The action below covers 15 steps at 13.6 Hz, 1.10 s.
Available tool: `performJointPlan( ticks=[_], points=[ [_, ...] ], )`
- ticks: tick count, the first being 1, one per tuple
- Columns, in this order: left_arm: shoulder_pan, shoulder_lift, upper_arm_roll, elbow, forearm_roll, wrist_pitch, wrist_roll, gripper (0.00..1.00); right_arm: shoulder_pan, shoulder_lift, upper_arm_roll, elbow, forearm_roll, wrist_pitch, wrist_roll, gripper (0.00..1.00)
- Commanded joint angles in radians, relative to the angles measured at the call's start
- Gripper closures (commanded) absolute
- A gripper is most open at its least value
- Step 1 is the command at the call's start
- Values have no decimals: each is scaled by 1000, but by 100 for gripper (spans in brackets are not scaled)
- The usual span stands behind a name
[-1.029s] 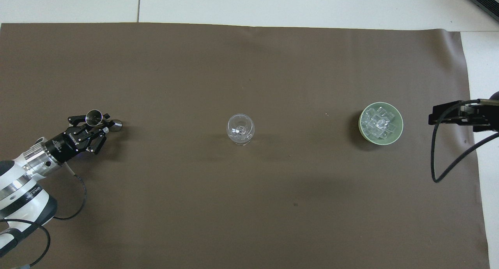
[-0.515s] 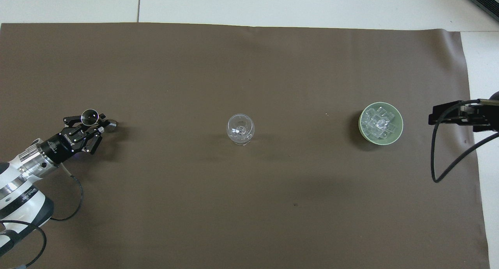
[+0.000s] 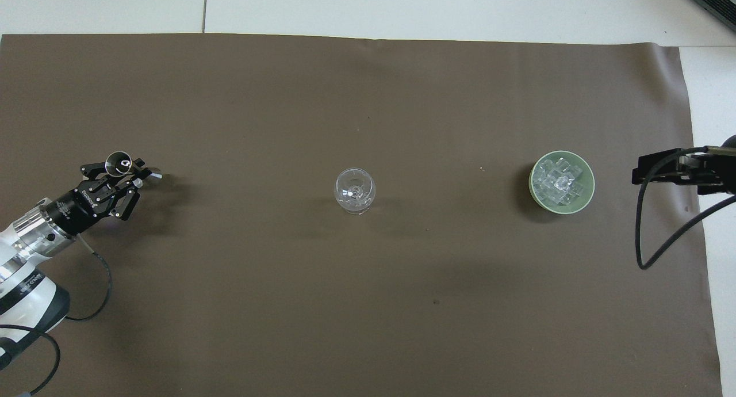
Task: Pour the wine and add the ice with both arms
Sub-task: 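Lift the silver cup with the left gripper away from the robot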
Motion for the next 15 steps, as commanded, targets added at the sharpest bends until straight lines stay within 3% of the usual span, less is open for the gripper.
performJointPlan(
  ticks=[1,4,8,15],
  points=[
    [-8,-43,1,27,-14,-13,-102,100,-10,-16,8,-13,-5,0,-20,0],
    [-13,-50,-8,67,-14,-13,-156,100,-10,-16,8,-13,-5,0,-20,0],
    [-96,-85,-8,96,-14,16,-210,100,-10,-16,10,-13,-5,0,-20,0],
    [-323,-131,-18,245,-9,243,-446,100,-10,-16,8,-15,-5,0,-20,0]
  ],
)
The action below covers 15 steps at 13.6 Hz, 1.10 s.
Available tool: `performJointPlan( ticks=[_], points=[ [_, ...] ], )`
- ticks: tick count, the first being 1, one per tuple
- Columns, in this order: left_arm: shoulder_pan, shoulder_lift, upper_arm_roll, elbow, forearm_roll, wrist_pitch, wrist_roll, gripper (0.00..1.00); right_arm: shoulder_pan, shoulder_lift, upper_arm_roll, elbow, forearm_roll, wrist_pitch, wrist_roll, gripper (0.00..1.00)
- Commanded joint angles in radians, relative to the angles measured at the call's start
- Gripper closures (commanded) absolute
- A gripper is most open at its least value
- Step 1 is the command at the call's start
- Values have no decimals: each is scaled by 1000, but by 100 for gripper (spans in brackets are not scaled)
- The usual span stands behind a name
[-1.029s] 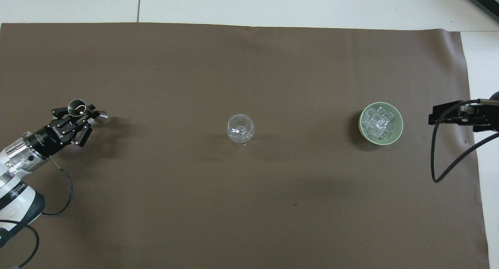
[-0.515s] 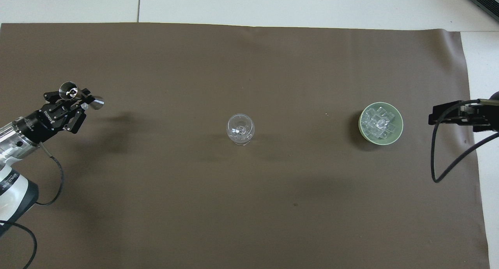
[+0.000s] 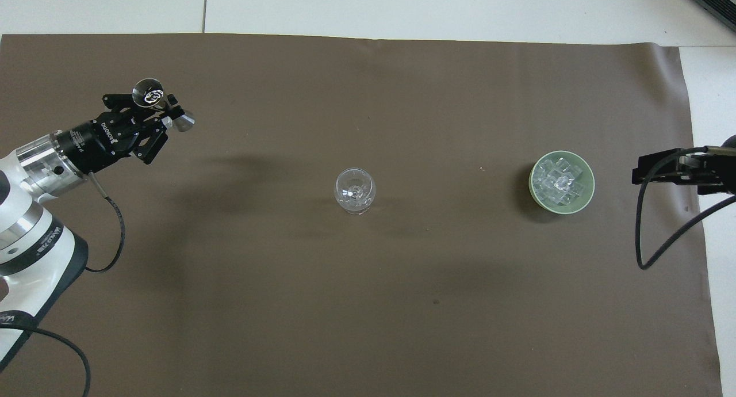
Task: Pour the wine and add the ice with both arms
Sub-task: 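Lift the silver cup with the left gripper away from the robot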
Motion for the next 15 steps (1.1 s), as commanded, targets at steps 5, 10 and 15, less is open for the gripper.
performJointPlan(
  ticks=[5,10,15],
  points=[
    [-167,-14,5,121,32,179,-230,100,-10,-16,8,-15,-5,0,-20,0],
    [-281,-26,5,150,133,261,-221,100,-10,-16,8,-15,-5,0,-20,0],
    [-318,-78,4,145,230,282,-210,100,-12,-16,8,-15,-5,-2,-20,0]
  ],
)
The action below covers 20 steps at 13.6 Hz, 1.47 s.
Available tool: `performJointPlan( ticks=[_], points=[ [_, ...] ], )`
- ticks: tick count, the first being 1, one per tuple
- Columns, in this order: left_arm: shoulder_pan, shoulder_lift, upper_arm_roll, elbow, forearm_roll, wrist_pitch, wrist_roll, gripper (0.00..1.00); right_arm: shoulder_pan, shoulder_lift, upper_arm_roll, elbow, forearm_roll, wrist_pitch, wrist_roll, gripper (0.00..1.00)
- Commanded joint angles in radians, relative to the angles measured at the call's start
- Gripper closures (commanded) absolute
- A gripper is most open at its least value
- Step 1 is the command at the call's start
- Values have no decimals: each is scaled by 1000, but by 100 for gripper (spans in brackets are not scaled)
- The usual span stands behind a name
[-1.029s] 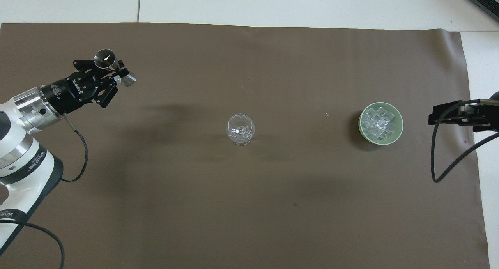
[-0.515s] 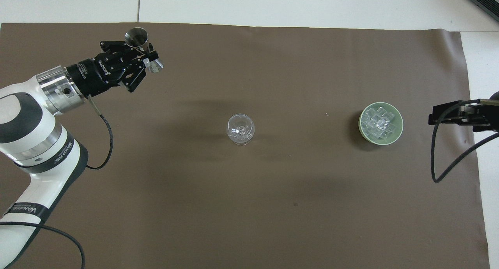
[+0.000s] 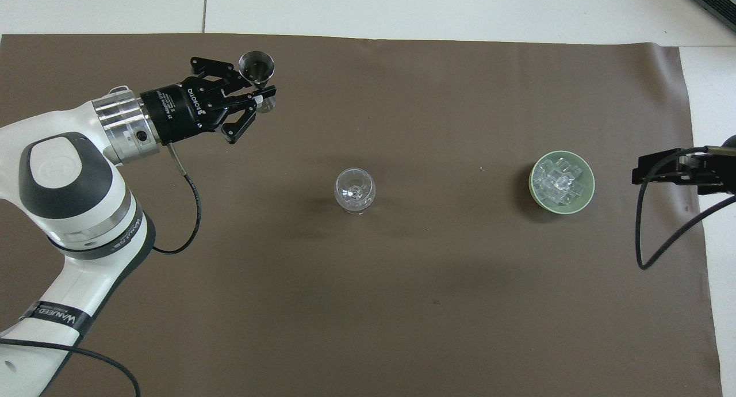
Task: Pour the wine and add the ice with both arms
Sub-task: 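Lift the silver cup with the left gripper away from the robot, then carry the silver cup with the left gripper over the wine glass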
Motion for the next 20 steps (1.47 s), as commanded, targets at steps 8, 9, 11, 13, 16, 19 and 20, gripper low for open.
performJointPlan(
  ticks=[8,9,11,13,16,19,20],
  points=[
    [-76,-113,11,-83,95,23,44,100,-15,-18,7,-18,-5,-2,-26,0],
    [-84,-113,11,-83,133,21,55,100,-15,-18,7,-18,-5,-2,-26,0],
    [-117,-112,11,-82,202,29,60,100,-17,-16,7,-17,-5,-2,-24,0],
    [-125,-112,11,-83,217,41,69,100,-10,-16,8,-17,-5,-2,-24,0],
    [-148,-115,11,-106,302,44,95,100,-10,-18,8,-17,-5,-2,-24,0],
    [-176,-124,11,-132,310,78,133,100,-10,-18,8,-17,-5,-2,-23,0],
    [-203,-126,11,-143,317,114,151,100,-10,-18,8,-17,-5,-2,-23,0]
  ],
)
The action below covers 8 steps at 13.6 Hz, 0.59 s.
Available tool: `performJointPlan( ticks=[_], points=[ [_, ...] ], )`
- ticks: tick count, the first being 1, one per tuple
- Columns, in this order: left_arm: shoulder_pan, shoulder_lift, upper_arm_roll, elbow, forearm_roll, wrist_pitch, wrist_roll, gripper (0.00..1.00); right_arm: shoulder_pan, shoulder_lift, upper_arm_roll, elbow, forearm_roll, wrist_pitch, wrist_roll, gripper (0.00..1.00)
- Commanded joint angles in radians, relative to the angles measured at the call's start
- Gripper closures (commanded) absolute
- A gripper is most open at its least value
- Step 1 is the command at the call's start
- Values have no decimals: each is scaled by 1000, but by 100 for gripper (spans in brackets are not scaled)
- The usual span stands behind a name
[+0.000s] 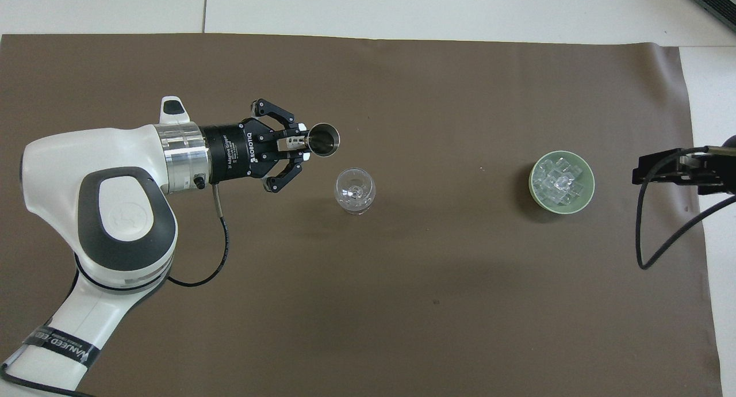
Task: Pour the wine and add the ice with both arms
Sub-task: 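Carry the silver cup with the left gripper over the wine glass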
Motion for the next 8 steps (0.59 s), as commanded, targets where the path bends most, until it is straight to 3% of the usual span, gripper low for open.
performJointPlan(
  ticks=[1,8],
  points=[
    [-60,-39,14,-66,34,104,49,100,-8,-18,7,-16,-5,-2,-23,0],
    [-91,-36,14,-77,189,150,86,100,-8,-18,7,-16,-5,-2,-23,0]
  ],
)
